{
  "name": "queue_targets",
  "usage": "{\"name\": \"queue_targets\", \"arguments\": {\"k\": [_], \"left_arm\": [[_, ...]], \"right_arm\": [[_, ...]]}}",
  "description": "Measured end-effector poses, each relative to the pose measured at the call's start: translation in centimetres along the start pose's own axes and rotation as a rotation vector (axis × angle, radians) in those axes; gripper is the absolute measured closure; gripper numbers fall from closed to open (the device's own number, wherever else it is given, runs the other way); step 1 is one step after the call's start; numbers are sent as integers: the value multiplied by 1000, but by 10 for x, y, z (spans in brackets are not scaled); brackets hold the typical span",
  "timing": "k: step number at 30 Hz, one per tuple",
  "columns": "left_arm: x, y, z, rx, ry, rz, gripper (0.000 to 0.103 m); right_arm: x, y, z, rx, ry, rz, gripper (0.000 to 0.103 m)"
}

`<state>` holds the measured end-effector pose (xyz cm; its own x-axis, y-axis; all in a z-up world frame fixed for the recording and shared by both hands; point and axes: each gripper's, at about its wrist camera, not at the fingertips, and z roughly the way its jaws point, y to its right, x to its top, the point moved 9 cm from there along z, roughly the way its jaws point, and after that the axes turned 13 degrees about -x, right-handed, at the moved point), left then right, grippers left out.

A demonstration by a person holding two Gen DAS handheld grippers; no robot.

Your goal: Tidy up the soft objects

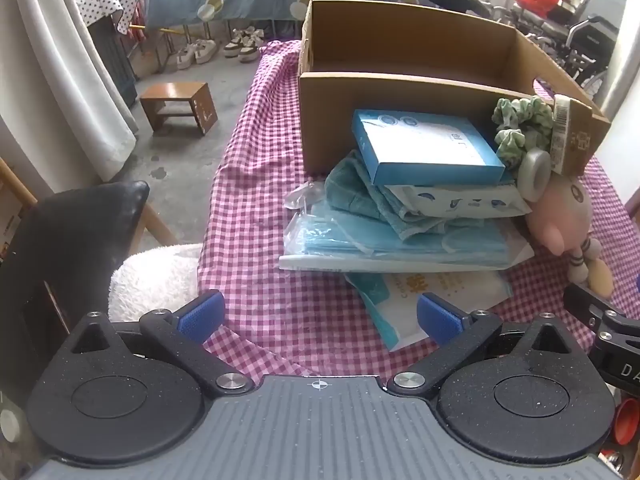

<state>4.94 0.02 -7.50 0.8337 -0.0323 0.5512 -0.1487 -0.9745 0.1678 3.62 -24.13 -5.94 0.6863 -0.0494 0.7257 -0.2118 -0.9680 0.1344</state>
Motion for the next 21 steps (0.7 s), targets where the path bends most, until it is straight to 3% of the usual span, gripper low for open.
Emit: {"name": "queue_targets", "arguments": {"k": [21], "left_arm": [[-2, -10, -3, 20, 3, -33, 0]], "right_arm": [[7, -13, -8, 13, 33, -60, 0]]}}
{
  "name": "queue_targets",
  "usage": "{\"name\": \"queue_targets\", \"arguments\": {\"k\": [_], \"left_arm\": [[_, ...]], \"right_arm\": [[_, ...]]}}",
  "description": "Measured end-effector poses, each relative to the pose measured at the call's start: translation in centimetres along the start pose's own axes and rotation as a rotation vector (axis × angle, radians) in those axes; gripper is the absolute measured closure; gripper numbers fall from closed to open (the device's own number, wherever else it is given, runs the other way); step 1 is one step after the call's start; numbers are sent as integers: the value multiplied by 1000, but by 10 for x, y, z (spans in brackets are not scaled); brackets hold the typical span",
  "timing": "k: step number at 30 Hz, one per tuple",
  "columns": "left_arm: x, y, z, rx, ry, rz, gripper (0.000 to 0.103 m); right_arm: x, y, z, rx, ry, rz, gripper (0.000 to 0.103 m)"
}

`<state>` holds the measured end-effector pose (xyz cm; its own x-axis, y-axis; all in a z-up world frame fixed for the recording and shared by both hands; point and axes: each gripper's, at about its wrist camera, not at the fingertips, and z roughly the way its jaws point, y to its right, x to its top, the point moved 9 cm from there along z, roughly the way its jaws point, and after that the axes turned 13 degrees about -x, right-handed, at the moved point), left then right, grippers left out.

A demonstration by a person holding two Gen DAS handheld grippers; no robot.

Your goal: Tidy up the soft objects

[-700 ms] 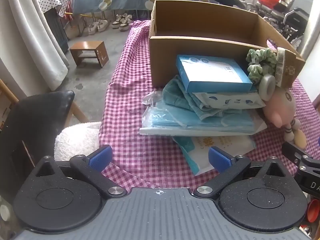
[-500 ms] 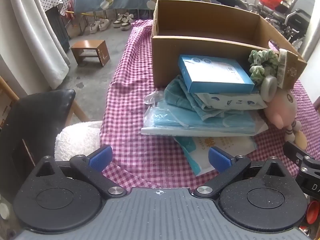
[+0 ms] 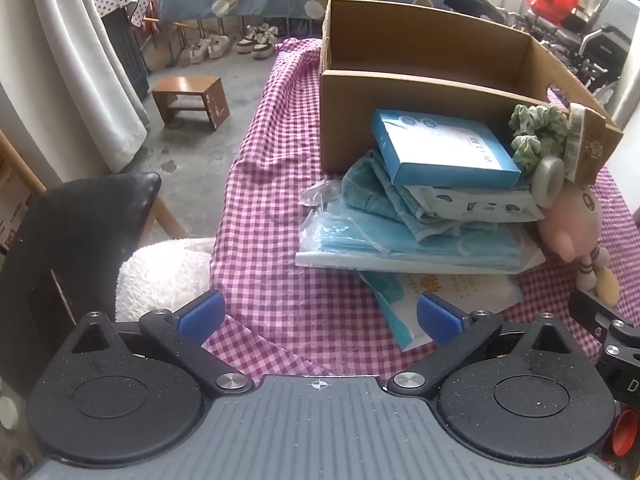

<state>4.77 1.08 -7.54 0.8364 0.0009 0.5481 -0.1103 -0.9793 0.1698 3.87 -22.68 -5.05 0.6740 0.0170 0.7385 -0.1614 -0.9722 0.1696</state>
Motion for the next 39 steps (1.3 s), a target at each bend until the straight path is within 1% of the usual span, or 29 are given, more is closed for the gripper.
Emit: {"name": "queue_targets", "arguments": {"k": [12, 39], "left_arm": [[1, -3, 0, 9, 0, 4, 0], [2, -5, 4, 42, -14, 27, 0]], "right_arm": [[2, 1, 1, 16, -8, 25, 0], [1, -3, 4, 34, -22, 20, 0]]}}
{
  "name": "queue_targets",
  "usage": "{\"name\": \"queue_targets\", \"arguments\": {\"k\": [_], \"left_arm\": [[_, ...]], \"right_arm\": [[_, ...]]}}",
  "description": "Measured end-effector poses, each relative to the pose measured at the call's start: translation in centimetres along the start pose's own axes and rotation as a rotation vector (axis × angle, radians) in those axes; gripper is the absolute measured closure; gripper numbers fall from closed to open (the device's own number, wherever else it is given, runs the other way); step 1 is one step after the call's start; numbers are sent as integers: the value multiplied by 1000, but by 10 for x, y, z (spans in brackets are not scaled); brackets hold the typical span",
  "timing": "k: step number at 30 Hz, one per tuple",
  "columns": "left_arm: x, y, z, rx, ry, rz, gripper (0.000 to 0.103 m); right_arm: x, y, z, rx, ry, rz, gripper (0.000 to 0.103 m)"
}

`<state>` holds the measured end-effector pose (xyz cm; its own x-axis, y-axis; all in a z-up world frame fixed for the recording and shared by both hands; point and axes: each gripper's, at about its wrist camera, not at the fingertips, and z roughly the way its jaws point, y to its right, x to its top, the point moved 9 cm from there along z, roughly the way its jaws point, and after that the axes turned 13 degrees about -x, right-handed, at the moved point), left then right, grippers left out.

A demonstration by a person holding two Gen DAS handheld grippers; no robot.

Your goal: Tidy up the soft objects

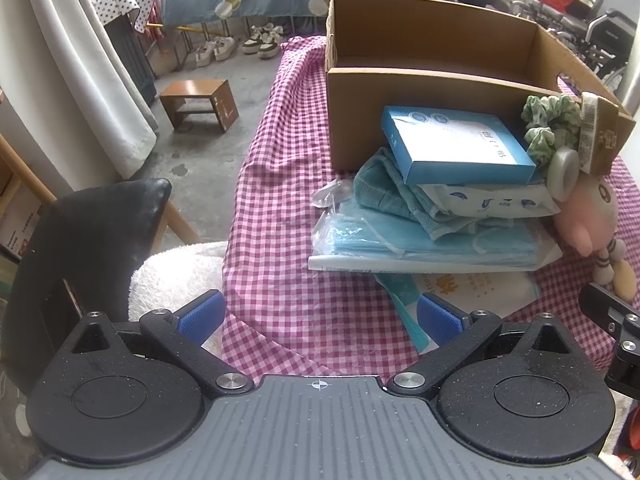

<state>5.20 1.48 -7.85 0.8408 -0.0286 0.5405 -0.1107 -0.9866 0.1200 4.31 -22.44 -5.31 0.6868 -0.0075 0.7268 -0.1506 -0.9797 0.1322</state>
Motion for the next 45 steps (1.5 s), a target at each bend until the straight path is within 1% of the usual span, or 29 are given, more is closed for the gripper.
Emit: {"name": "queue_targets", "arguments": {"k": [19, 31, 35, 37, 39, 41, 44, 45], "left_arm": [[1, -4, 7, 9, -20, 5, 0], [6, -10, 23, 12, -51, -3, 0], [14, -12, 24, 10, -29, 17, 0], [20, -13, 23, -12, 0, 22, 0], [29, -15, 20, -58, 41, 14, 0], [39, -15, 17, -135, 89, 5, 0], [52, -14, 14, -254, 141, -13, 0], [57, -11, 14, -279, 153, -6, 0]], "right_arm": [[-2, -2, 4, 0, -12, -3, 0], [6, -9, 15, 16, -21, 0, 0], [12, -12, 18, 38, -8, 5, 0], [17, -13, 20, 55, 6, 2, 0], [25, -13, 22, 80, 27, 4, 0], [36, -11, 22, 110, 56, 31, 0], [54, -7, 22, 168, 97, 93, 0], [59, -7, 22, 185, 107, 114, 0]]}}
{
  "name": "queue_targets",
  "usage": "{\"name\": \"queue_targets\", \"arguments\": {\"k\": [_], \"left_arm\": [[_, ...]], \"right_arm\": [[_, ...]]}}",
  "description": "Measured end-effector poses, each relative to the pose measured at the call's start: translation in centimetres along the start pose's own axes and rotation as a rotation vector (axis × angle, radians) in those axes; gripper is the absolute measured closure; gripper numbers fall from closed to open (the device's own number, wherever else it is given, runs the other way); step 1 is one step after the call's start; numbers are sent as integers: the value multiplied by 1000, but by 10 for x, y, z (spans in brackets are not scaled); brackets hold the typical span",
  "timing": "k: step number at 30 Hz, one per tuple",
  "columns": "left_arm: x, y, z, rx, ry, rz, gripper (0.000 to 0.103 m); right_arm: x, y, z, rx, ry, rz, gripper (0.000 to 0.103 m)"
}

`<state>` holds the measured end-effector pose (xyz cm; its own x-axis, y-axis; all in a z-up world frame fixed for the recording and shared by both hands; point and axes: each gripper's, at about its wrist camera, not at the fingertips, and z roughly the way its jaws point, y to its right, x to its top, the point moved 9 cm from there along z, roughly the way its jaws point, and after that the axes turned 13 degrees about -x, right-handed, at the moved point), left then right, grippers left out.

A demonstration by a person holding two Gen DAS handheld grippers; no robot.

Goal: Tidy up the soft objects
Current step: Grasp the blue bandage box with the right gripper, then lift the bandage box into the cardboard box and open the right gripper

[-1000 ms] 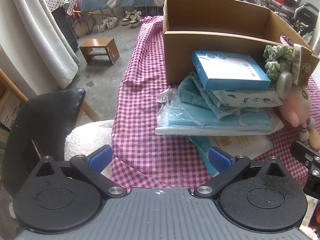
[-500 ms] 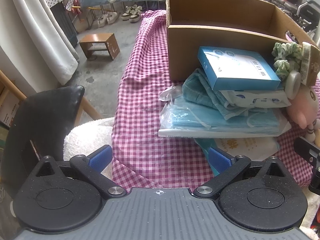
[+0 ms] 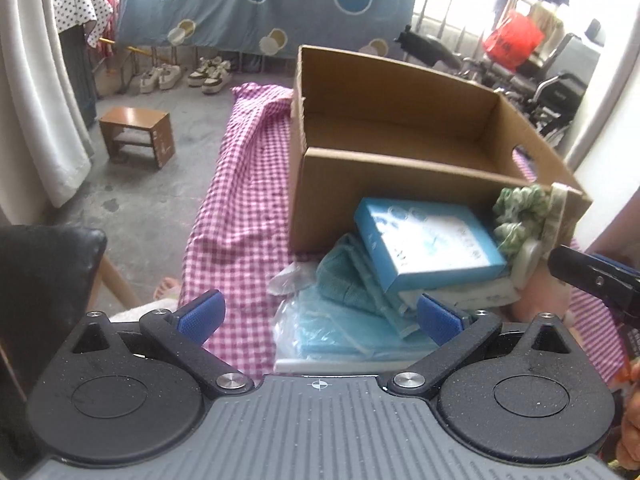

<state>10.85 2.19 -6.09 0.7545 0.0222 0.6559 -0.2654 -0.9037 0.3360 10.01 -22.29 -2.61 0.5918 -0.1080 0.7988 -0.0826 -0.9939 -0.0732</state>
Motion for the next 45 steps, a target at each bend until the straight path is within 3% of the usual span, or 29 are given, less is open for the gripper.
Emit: {"name": "queue_targets", "arguments": {"k": [3, 6, 7, 8, 13, 23, 28, 31, 37, 45], "left_arm": [[12, 9, 8, -45, 0, 60, 1], [17, 21, 16, -87, -13, 130, 2], [18, 25, 18, -103, -20, 157, 2], [18, 29, 21, -118, -27, 183, 2], [15, 47, 37, -150, -68, 311, 5], [13, 45, 69, -180, -164, 312, 17], [14, 46, 69, -170, -155, 326, 18], [13, 49, 63, -152, -141, 344, 19], [14, 52, 39, -116, -92, 357, 19], [39, 62, -3, -54, 34, 380, 19]], "right_arm": [[17, -3, 4, 76, 24, 67, 2], [28, -12, 10, 171, 15, 119, 16], [29, -16, 13, 196, 1, 127, 26], [30, -19, 18, 213, -15, 131, 30], [27, -34, 43, 275, -120, 145, 38], [24, -39, 71, 208, -209, 115, 48], [20, -45, 79, 189, -223, 87, 55], [21, -47, 74, 182, -206, 72, 61], [27, -50, 58, 199, -168, 57, 61], [47, -66, 19, 256, -67, 32, 61]]}}
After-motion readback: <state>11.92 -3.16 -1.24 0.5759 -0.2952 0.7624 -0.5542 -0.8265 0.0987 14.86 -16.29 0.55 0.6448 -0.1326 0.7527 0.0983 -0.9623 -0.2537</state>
